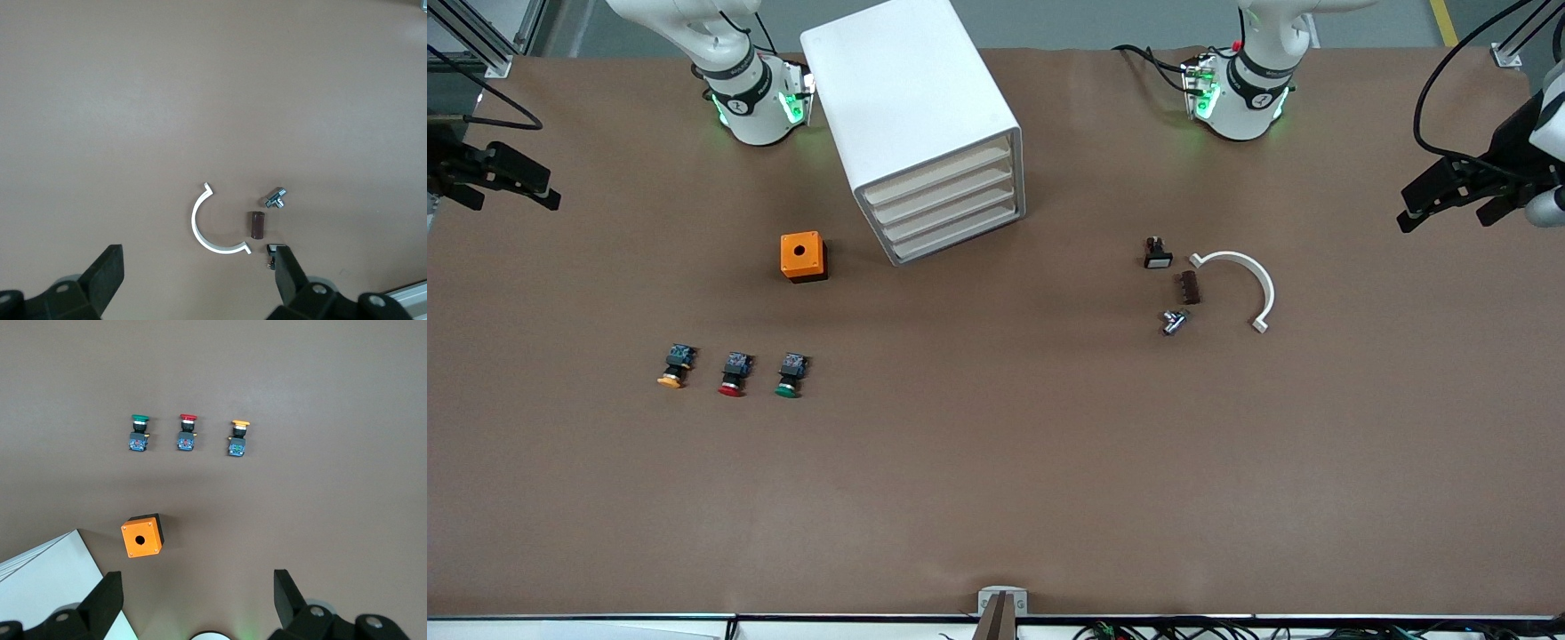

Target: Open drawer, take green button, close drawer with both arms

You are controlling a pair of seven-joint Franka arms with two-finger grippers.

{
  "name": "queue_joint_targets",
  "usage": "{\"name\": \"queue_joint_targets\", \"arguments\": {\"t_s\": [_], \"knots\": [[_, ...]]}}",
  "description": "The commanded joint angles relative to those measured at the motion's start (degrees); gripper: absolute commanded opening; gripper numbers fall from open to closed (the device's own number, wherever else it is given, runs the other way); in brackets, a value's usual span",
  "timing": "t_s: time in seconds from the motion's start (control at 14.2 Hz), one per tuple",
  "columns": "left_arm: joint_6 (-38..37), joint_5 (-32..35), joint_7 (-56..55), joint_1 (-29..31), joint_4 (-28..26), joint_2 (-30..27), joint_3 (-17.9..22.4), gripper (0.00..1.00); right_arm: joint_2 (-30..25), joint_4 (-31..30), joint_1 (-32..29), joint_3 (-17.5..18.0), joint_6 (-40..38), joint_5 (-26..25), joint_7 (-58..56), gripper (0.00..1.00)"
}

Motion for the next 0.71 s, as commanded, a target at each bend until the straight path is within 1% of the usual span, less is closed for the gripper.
{"name": "queue_joint_targets", "arguments": {"t_s": [0.0,0.07,0.28,0.64], "knots": [[-1.1,0.6,1.0,-0.3,1.7,1.1,-0.2,1.0,-1.6,-1.8,0.3,0.1,1.2,0.4,2.5,1.0],[-1.1,0.5,0.8,-0.5,2.1,1.7,-0.2,1.0,-1.6,-1.8,0.3,0.2,1.0,0.4,3.3,1.0],[-4.5,0.2,0.8,-0.5,4.5,3.2,-0.4,1.0,-1.6,-1.7,0.3,0.1,1.0,0.4,3.2,1.0],[-4.8,0.7,0.8,-0.4,4.6,3.6,-0.4,1.0,-2.4,-1.4,0.6,0.3,0.6,0.4,3.0,1.0]]}}
